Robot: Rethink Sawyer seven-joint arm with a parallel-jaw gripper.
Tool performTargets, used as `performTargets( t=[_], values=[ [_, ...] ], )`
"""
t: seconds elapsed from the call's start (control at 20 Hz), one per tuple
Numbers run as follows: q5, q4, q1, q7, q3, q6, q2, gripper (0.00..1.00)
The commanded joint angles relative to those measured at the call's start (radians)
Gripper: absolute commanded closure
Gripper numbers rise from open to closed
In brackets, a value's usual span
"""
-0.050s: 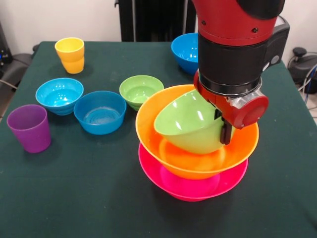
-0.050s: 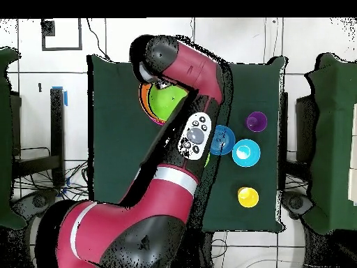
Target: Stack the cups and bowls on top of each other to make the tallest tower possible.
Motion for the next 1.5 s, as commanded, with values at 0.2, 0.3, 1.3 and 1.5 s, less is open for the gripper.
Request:
performTargets(
  t=[0.2,0.3,1.3,1.5],
  values=[
    [-0.102,0.035,-0.015,-0.1,0.158,-0.012,0.006,1.0],
    [-0.113,0.03,-0.021,-0.103,0.161,-0.012,0.008,1.0],
    [-0.207,-0.031,-0.036,-0.043,0.133,0.028,0.015,0.0],
    [-0.211,-0.046,-0.039,-0.036,0.147,0.014,0.029,0.0]
  ],
)
